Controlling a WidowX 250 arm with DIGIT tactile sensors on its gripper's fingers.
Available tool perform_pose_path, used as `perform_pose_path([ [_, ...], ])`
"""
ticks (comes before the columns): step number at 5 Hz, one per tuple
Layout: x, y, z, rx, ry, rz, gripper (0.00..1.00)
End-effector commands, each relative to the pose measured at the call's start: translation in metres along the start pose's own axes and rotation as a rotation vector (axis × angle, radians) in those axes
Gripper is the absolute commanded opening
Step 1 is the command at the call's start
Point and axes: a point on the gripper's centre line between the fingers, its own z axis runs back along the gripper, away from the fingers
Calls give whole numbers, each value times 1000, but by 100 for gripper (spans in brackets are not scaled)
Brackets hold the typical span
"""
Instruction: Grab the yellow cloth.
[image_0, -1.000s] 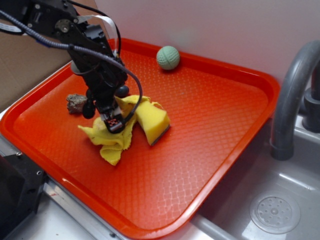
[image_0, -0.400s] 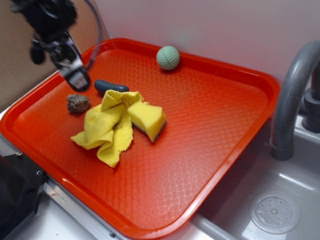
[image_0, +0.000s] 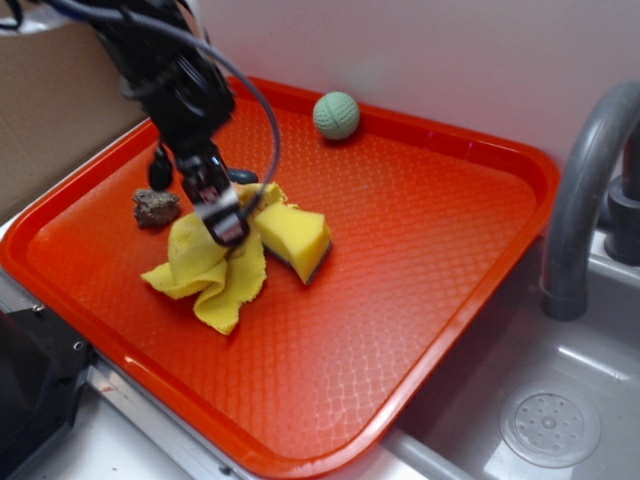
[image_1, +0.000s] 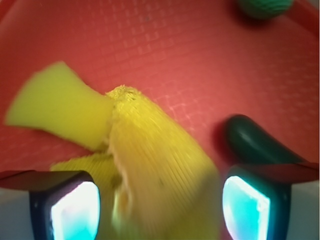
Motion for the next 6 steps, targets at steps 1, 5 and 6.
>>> perform_pose_path([
  [1, 1, -4, -25, 19, 74, 86, 0],
  [5, -17, 59, 126, 72, 164, 664, 0],
  [6, 2, 66, 175, 86, 135, 798, 0],
])
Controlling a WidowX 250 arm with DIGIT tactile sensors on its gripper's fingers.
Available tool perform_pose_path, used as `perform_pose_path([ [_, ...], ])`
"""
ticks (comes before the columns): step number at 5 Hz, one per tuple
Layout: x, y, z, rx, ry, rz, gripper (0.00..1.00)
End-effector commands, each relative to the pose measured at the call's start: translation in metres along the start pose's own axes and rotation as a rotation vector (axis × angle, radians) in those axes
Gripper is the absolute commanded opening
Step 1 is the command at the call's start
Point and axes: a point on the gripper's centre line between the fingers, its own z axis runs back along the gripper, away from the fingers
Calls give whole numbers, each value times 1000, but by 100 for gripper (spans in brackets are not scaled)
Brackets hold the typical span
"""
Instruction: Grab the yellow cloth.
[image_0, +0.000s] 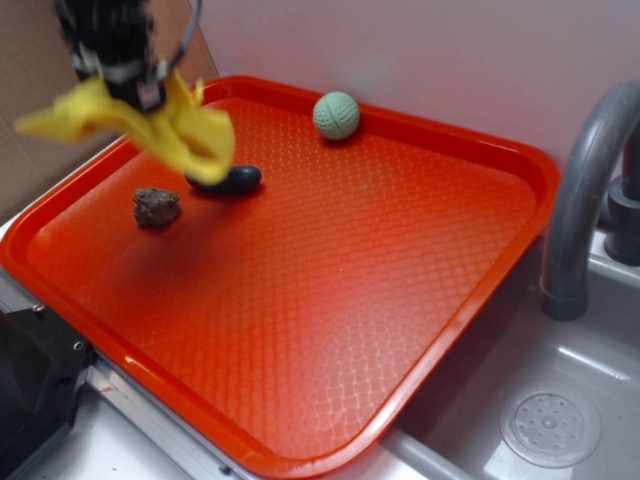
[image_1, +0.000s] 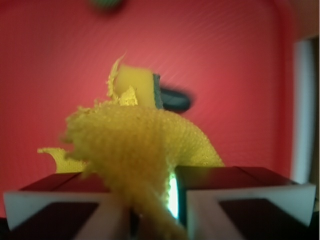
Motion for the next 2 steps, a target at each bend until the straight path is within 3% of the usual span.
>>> perform_pose_path([
  [1, 12, -12, 80, -9, -148, 144, 0],
  [2, 11, -21, 73, 22, -150, 115, 0],
])
